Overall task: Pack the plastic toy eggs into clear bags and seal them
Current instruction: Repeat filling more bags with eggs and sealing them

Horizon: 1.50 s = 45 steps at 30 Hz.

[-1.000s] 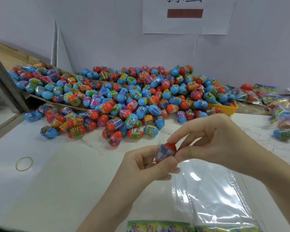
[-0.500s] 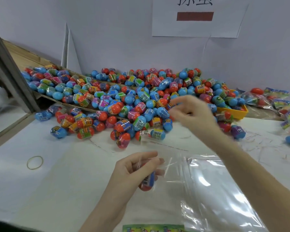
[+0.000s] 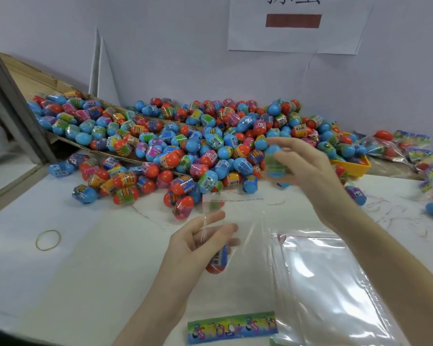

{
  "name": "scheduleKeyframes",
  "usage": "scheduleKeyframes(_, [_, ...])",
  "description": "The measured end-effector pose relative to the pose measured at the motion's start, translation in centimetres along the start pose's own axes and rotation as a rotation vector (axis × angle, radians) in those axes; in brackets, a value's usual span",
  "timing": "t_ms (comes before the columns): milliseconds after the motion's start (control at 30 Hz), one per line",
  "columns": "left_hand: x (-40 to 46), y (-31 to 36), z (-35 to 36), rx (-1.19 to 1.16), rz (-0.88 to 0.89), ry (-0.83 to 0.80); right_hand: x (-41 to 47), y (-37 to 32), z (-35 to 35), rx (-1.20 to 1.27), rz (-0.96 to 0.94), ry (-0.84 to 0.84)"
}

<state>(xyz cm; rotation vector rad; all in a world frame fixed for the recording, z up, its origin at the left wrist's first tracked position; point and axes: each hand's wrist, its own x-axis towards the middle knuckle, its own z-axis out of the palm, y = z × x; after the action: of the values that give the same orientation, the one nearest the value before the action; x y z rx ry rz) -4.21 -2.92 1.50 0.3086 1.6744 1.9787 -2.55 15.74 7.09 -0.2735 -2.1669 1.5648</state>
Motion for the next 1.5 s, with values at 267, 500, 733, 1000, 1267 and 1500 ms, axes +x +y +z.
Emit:
scheduleKeyframes(267, [-0.2, 0.3, 1.0, 0.087, 0.090, -0.020, -4.1, -4.8, -0.4, -0.284, -0.266, -0.237])
scheduleKeyframes(500, [-1.1, 0.9, 1.6, 0.090, 0.176, -0.056, -4.0, -4.1, -0.6, -0.809, -0.362, -0.385])
scheduleKeyframes(733, [-0.9, 0.5, 1.5, 0.063, 0.161, -0.024, -3.8, -4.1, -1.1, -0.837, -0.279, -0.593])
scheduleKeyframes(1000, [-0.5, -0.1, 1.2, 0.035, 0.120, -0.017, -4.2, -3.1, -0.5, -0.983, -0.326, -0.653])
scheduleKeyframes(1267, [-0.2, -0.6, 0.9, 0.038, 0.123, -0.008, -5.2, -1.2, 0.5, -1.065, -0.576, -0.675])
scheduleKeyframes(1500, [0.0, -1.3, 0.3, -0.067, 0.081, 0.021, 0.9, 1.9, 1.6, -0.243, -0.136, 0.121])
